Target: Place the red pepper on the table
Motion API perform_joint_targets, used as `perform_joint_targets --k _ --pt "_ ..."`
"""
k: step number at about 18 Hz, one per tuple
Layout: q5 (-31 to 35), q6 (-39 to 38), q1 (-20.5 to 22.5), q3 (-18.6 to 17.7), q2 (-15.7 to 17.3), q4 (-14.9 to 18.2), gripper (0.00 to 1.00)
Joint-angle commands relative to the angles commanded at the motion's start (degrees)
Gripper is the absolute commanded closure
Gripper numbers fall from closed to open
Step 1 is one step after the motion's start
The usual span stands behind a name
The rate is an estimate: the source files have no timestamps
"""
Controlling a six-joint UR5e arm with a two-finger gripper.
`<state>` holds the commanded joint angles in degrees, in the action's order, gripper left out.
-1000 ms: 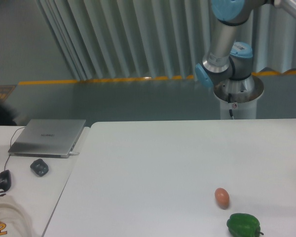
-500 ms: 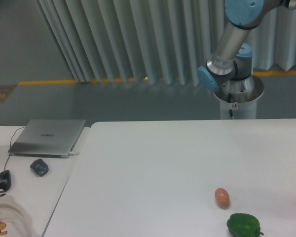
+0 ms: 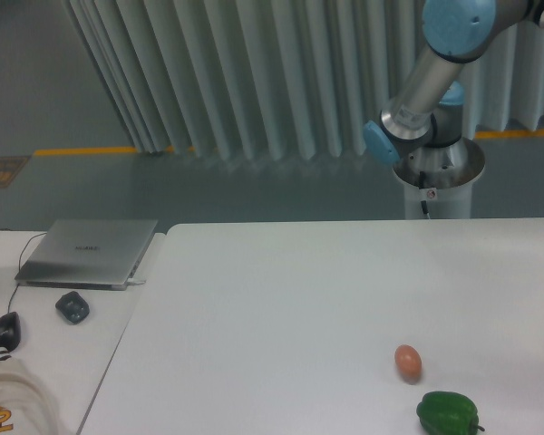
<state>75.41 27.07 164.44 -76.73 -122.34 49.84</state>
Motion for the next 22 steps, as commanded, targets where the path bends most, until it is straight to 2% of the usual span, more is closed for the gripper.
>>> perform_joint_targets --k 7,13,20,22 --pt "0.09 -0.7 1.76 0.18 -1.94 -1.84 0.0" --pt "0.09 -0.62 1.67 0.44 -4.05 -2.02 0.0" --pt "0.0 -0.79 1.32 1.41 -4.84 -2.11 0.0" --pt "0.0 -3.16 1.41 1.85 -5.19 -2.29 0.0"
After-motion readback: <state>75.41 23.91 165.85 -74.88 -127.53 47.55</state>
